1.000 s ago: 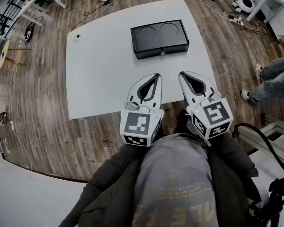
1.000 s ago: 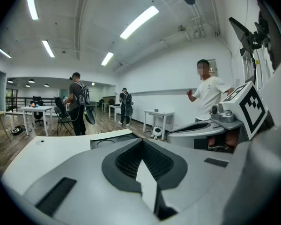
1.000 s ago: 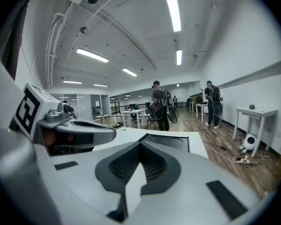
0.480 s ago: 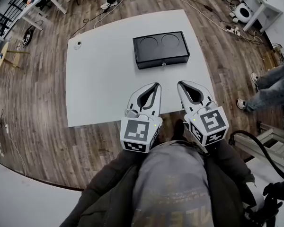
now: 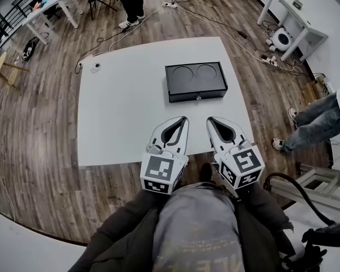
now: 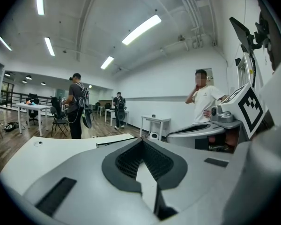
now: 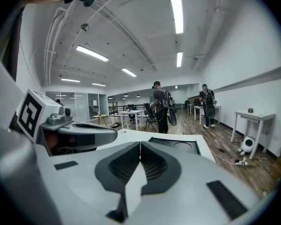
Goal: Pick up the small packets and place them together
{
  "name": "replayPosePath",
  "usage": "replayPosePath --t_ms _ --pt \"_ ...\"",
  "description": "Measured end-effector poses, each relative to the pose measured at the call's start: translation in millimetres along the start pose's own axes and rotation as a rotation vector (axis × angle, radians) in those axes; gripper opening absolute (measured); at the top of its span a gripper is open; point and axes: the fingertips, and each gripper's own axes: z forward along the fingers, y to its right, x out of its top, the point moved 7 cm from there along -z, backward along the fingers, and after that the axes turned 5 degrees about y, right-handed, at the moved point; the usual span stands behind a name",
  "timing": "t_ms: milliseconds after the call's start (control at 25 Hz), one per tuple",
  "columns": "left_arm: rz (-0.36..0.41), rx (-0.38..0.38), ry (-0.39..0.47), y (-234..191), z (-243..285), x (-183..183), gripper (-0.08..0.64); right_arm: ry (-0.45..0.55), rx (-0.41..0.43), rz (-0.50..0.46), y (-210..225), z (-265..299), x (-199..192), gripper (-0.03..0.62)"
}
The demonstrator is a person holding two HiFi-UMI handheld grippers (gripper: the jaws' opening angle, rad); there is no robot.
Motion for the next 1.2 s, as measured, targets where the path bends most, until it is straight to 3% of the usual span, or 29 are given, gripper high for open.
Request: replayPosePath --t_ms 280,640,880,1200 --pt "-0.035 -0.043 -0.006 -19 -21 -9 0.002 -0.040 -0.072 0.014 -24 4 -7 0.003" --pt "-0.066 -0.068 -0.045 -30 -6 -17 0.002 -0.101 -0.098 0.041 -14 19 -19 0.003" --pt "-0.047 -0.059 -0.120 -45 28 -22 0.002 -0.128 -0.089 0.101 18 52 -30 0.003" --pt "-0.014 0.004 -0.135 -56 76 -23 0.002 -0.190 -0.069 0.147 70 83 -52 0.005"
